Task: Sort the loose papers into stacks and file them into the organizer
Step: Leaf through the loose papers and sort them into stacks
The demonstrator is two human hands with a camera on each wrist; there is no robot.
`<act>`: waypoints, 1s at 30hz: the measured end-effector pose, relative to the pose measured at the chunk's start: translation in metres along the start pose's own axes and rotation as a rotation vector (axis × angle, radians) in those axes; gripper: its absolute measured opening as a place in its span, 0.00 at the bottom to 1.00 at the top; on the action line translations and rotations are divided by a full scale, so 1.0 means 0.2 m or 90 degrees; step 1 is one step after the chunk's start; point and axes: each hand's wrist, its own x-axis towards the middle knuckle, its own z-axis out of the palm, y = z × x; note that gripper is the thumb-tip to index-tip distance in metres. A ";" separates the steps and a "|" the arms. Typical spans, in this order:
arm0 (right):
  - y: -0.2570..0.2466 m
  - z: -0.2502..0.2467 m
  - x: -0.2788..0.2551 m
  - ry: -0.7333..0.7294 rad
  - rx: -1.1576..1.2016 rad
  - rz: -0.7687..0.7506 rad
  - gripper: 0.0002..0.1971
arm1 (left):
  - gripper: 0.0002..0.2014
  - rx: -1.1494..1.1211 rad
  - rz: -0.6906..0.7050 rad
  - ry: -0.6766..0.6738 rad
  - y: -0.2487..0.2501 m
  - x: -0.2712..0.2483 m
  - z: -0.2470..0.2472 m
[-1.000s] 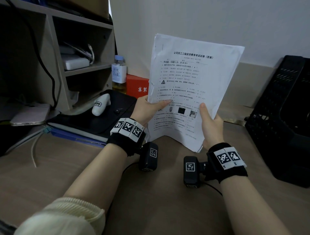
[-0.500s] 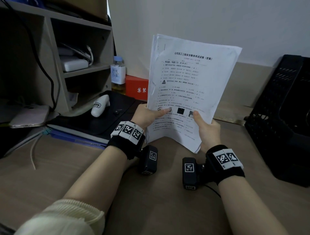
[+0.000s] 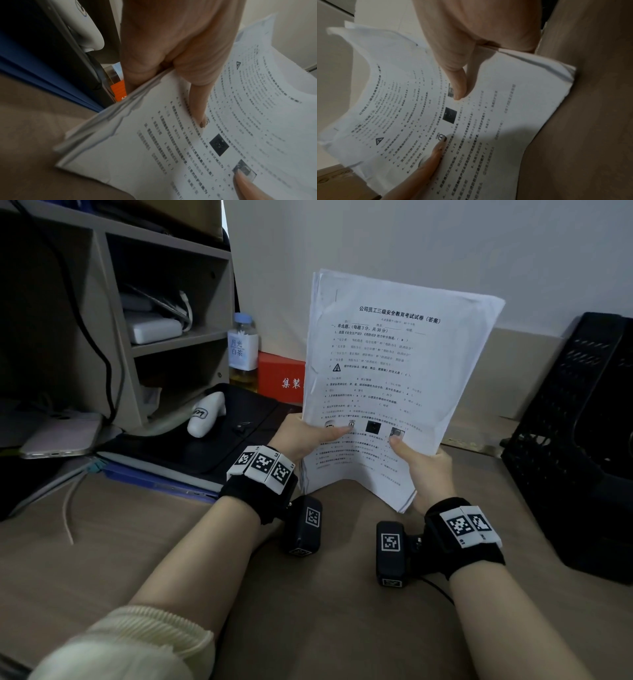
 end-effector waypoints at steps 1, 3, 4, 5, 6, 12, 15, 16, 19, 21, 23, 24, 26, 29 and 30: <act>0.00 0.00 0.00 -0.003 -0.001 0.002 0.10 | 0.20 0.008 -0.004 -0.003 0.00 0.00 0.00; 0.00 0.00 0.00 -0.005 -0.004 0.003 0.11 | 0.20 0.017 -0.017 -0.004 -0.01 0.00 -0.01; 0.00 0.00 0.00 -0.004 -0.004 0.005 0.13 | 0.20 0.019 -0.027 -0.003 -0.01 0.00 -0.01; 0.00 0.00 0.00 -0.003 -0.006 0.007 0.14 | 0.19 0.022 -0.035 -0.002 -0.01 0.00 -0.02; 0.00 0.00 0.00 -0.002 -0.009 0.011 0.15 | 0.19 0.025 -0.040 -0.002 -0.01 0.00 -0.02; 0.02 -0.01 0.00 -0.004 -0.026 0.029 0.14 | 0.21 0.033 -0.054 -0.001 -0.01 0.00 -0.02; 0.02 0.00 0.00 -0.001 -0.028 0.013 0.13 | 0.21 0.039 -0.052 0.009 -0.01 0.00 -0.01; 0.02 0.00 0.00 -0.003 -0.030 0.007 0.12 | 0.20 0.045 -0.050 0.012 -0.01 0.00 -0.01; 0.01 0.00 0.00 -0.007 -0.042 -0.003 0.09 | 0.17 0.064 -0.034 0.023 0.01 -0.02 0.00; 0.01 0.00 0.00 0.002 -0.051 -0.006 0.08 | 0.21 0.087 -0.022 0.034 0.03 -0.02 0.01; 0.00 0.01 0.00 0.007 -0.060 -0.008 0.08 | 0.23 0.097 -0.015 0.037 0.04 -0.03 0.01; -0.01 0.01 -0.01 0.007 -0.065 -0.007 0.08 | 0.22 0.091 -0.013 0.036 0.05 -0.03 0.01; -0.03 0.01 -0.01 0.000 -0.073 0.003 0.08 | 0.21 0.079 -0.006 0.035 0.07 -0.04 0.01; -0.06 0.01 -0.01 -0.020 -0.084 0.025 0.08 | 0.18 0.076 -0.004 0.032 0.11 -0.06 -0.02; -0.07 0.01 -0.01 -0.024 -0.088 0.035 0.08 | 0.18 0.072 -0.011 0.027 0.11 -0.05 -0.03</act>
